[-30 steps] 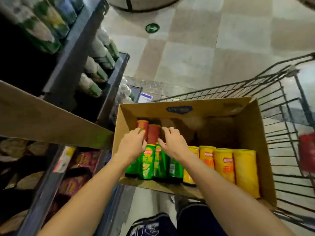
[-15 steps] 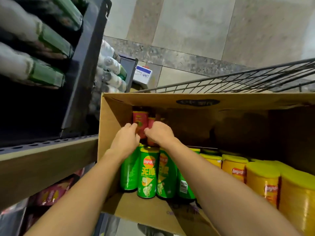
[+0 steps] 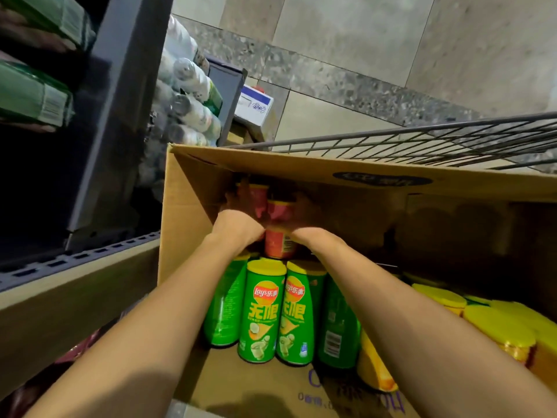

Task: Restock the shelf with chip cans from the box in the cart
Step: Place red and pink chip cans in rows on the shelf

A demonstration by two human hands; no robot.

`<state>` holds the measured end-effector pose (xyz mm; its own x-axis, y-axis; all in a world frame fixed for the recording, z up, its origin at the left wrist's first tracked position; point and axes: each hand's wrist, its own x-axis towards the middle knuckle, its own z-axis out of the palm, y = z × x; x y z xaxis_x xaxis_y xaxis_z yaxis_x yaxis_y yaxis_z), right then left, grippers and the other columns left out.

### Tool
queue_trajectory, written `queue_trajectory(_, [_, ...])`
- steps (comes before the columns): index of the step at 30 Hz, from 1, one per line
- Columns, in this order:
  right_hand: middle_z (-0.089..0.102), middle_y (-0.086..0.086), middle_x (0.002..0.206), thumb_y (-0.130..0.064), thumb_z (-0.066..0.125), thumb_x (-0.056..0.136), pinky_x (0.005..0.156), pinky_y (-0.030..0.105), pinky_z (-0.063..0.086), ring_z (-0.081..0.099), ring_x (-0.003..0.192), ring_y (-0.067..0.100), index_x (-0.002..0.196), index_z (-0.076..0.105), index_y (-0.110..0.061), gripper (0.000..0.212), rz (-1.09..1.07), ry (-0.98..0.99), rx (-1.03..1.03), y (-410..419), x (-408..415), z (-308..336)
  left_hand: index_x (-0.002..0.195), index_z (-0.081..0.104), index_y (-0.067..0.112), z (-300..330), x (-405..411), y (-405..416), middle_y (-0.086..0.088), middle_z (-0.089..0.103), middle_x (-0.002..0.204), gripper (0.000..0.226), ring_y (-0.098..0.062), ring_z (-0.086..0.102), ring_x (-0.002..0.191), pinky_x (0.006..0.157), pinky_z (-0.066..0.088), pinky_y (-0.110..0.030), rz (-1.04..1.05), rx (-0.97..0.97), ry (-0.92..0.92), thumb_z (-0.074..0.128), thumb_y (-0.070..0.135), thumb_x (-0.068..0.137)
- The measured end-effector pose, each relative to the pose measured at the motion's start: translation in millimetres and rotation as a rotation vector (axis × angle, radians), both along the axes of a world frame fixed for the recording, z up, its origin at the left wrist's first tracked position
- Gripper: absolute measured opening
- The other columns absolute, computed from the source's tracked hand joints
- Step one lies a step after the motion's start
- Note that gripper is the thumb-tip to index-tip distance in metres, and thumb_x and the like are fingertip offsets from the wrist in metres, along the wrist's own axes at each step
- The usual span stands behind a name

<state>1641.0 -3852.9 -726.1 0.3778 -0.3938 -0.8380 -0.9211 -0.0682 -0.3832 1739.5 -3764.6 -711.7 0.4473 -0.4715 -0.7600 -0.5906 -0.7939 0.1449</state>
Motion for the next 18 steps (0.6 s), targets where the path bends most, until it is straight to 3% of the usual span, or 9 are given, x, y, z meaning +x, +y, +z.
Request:
queue_trajectory(6, [0.049, 0.013, 0.145, -0.047, 0.086, 0.070, 0.108, 0.043, 0.040, 0.045, 0.134, 0.035, 0.147, 0.037, -0.020, 0.095, -0.042, -0.043, -0.050, -8, -18, -2, 0.155, -0.006, 0.033, -7, 0, -3, -0.024, 0.049, 0.138, 0.091, -0.044, 0.053, 0.119, 0.099, 0.044, -0.047, 0.407, -0.093, 0.159, 0.060, 0.041, 0.092])
queue_trajectory(8, [0.046, 0.014, 0.146, -0.046, 0.085, 0.071, 0.107, 0.043, 0.038, 0.043, 0.135, 0.036, 0.148, 0.034, -0.020, 0.096, -0.032, -0.029, -0.095, -13, -19, 0, 0.156, 0.008, 0.025, -6, 2, -3, -0.024, 0.053, 0.133, 0.085, -0.043, 0.055, 0.117, 0.096, 0.046, -0.043, 0.419, -0.065, 0.152, 0.063, 0.029, 0.092])
queue_trajectory(9, [0.047, 0.014, 0.144, -0.046, 0.086, 0.071, 0.106, 0.043, 0.039, 0.044, 0.134, 0.037, 0.147, 0.035, -0.021, 0.095, -0.034, -0.022, -0.112, -15, -19, 3, 0.152, 0.027, 0.016, -4, 2, -1, -0.024, 0.055, 0.131, 0.070, -0.042, 0.056, 0.117, 0.093, 0.047, -0.040, 0.378, -0.027, 0.132, 0.063, 0.021, 0.091])
queue_trajectory(10, [0.049, 0.013, 0.142, -0.046, 0.086, 0.070, 0.106, 0.043, 0.041, 0.046, 0.132, 0.036, 0.144, 0.038, -0.021, 0.092, -0.041, -0.032, -0.129, -18, -20, 6, 0.135, 0.050, 0.009, 1, 1, 0, -0.022, 0.060, 0.125, 0.046, -0.040, 0.057, 0.116, 0.090, 0.048, -0.037, 0.323, 0.027, 0.101, 0.061, 0.015, 0.092])
queue_trajectory(11, [0.052, 0.011, 0.140, -0.046, 0.087, 0.069, 0.106, 0.043, 0.042, 0.048, 0.131, 0.035, 0.141, 0.042, -0.022, 0.089, -0.053, -0.040, -0.131, -21, -22, 11, 0.106, 0.065, 0.005, 7, 1, 2, -0.021, 0.066, 0.113, 0.019, -0.039, 0.059, 0.112, 0.085, 0.048, -0.034, 0.292, 0.054, 0.076, 0.059, 0.013, 0.091])
queue_trajectory(12, [0.053, 0.010, 0.139, -0.046, 0.086, 0.070, 0.107, 0.043, 0.042, 0.050, 0.130, 0.033, 0.139, 0.044, -0.023, 0.085, -0.065, -0.050, -0.111, -24, -25, 17, 0.079, 0.063, 0.006, 13, 1, 6, -0.018, 0.067, 0.096, 0.014, -0.038, 0.062, 0.104, 0.076, 0.046, -0.033, 0.294, 0.039, 0.040, 0.059, 0.015, 0.089])
queue_trajectory(13, [0.052, 0.010, 0.140, -0.043, 0.083, 0.075, 0.107, 0.042, 0.042, 0.050, 0.130, 0.032, 0.140, 0.045, -0.022, 0.078, -0.067, -0.049, -0.054, -26, -28, 27, 0.068, 0.055, 0.006, 20, 1, 10, -0.015, 0.063, 0.083, 0.024, -0.037, 0.062, 0.094, 0.070, 0.043, -0.032, 0.344, -0.023, 0.021, 0.061, 0.019, 0.086])
queue_trajectory(15, [0.055, 0.010, 0.138, -0.038, 0.071, 0.088, 0.101, 0.036, 0.045, 0.053, 0.126, 0.029, 0.138, 0.050, -0.014, 0.059, -0.016, -0.006, 0.085, -28, -32, 50, 0.082, 0.047, 0.007, 38, 3, 16, -0.012, 0.057, 0.089, 0.034, -0.032, 0.058, 0.087, 0.070, 0.046, -0.035, 0.455, -0.196, 0.015, 0.070, 0.033, 0.081])
queue_trajectory(18, [0.065, 0.008, 0.119, -0.053, 0.073, 0.082, 0.081, 0.033, 0.046, 0.060, 0.106, 0.026, 0.115, 0.059, -0.014, 0.053, 0.094, -0.072, -0.017, -27, -29, 88, 0.108, 0.037, 0.024, 72, 3, 28, -0.007, 0.055, 0.110, 0.054, -0.024, 0.057, 0.094, 0.077, 0.046, -0.035, 0.452, -0.417, 0.072, 0.078, 0.037, 0.074])
